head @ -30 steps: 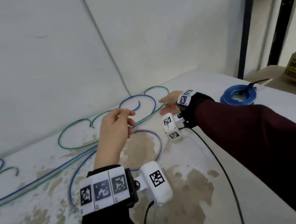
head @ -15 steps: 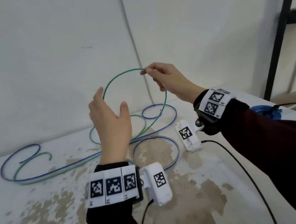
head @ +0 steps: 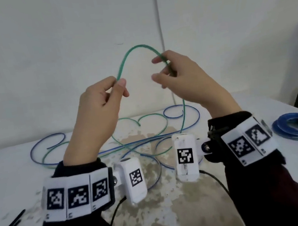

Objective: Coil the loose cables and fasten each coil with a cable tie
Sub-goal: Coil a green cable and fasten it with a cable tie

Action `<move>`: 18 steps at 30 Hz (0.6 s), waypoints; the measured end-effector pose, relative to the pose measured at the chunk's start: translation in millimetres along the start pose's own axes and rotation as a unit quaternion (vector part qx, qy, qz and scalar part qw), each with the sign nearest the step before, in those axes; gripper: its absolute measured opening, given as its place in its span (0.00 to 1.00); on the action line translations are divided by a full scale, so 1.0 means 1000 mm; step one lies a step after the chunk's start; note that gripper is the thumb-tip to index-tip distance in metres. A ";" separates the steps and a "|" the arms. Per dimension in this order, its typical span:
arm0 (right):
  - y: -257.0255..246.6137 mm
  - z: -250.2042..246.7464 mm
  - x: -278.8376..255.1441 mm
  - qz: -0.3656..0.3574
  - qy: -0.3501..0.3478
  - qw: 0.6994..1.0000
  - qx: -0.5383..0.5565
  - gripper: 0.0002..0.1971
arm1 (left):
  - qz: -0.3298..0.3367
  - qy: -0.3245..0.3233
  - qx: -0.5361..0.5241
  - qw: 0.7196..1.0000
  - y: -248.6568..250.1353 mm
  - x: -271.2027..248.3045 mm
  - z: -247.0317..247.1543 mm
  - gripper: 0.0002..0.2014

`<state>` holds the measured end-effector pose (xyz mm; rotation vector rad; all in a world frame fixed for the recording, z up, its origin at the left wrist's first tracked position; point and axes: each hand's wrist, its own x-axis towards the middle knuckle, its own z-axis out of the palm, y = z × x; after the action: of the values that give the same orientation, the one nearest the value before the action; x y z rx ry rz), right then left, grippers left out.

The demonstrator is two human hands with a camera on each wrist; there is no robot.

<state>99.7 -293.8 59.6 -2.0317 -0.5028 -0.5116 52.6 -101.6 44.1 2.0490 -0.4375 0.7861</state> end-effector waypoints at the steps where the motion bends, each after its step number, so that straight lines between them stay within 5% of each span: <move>1: -0.002 0.004 -0.004 0.007 0.002 1.000 -0.014 0.17 | -0.003 -0.011 0.026 1.000 -0.002 -0.001 -0.003 0.17; 4: -0.003 0.008 -0.015 0.007 0.027 0.999 -0.042 0.28 | -0.029 -0.074 0.056 0.995 -0.005 -0.006 -0.016 0.14; 7: -0.003 0.015 -0.018 0.001 -0.008 0.999 -0.048 0.21 | -0.042 -0.105 0.055 0.992 -0.006 -0.008 -0.031 0.12; 11: -0.006 0.020 -0.016 0.003 -0.035 0.998 -0.059 0.26 | -0.057 -0.132 0.064 0.988 -0.009 -0.009 -0.041 0.09; 18: -0.018 0.033 -0.020 -0.100 -0.113 0.988 -0.035 0.08 | -0.082 -0.173 0.056 0.980 -0.010 -0.011 -0.041 0.10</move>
<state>79.0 -259.2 46.0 -2.1301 -0.8439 -0.4239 35.2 -62.0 47.3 2.3024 -0.4164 0.3625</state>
